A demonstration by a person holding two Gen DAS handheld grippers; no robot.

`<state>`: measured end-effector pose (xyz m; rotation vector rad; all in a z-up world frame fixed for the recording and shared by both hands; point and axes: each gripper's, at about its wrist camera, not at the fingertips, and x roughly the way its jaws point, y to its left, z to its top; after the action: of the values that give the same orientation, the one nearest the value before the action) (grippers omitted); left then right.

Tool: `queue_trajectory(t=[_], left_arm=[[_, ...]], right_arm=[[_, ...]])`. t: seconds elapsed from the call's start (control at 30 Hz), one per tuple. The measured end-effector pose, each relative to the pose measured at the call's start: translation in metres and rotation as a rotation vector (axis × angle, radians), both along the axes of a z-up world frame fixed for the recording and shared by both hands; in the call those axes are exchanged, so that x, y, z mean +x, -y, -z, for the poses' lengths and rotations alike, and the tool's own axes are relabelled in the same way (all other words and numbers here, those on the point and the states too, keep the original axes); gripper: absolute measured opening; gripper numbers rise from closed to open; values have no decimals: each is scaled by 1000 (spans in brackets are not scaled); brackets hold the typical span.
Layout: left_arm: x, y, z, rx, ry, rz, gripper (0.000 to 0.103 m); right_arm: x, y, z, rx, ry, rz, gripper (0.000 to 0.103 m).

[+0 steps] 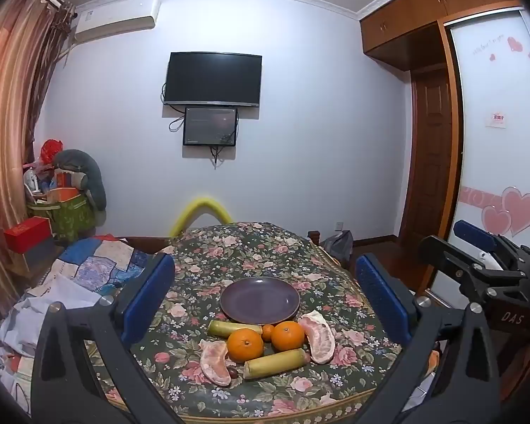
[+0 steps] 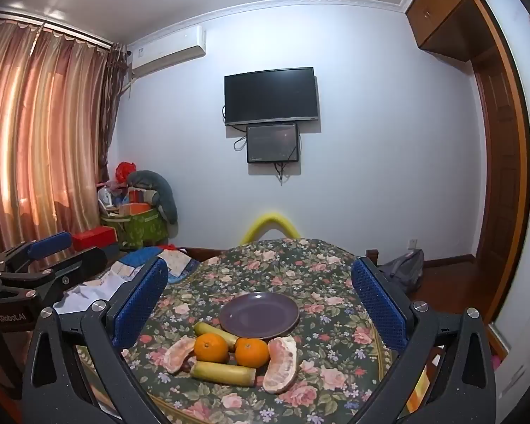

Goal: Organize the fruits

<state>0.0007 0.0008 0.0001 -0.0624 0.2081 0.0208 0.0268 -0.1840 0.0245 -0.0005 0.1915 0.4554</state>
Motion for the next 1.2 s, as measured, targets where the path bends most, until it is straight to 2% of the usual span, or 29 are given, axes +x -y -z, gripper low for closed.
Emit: queue_trajectory(t=[0.27, 1.2], left_arm=[[-1, -8, 0, -14, 0, 1, 103], [1, 2, 2, 12, 1, -3, 103]], right_arm=[[0, -2, -1, 2, -7, -9, 103], [-1, 3, -1, 14, 5, -6, 103]])
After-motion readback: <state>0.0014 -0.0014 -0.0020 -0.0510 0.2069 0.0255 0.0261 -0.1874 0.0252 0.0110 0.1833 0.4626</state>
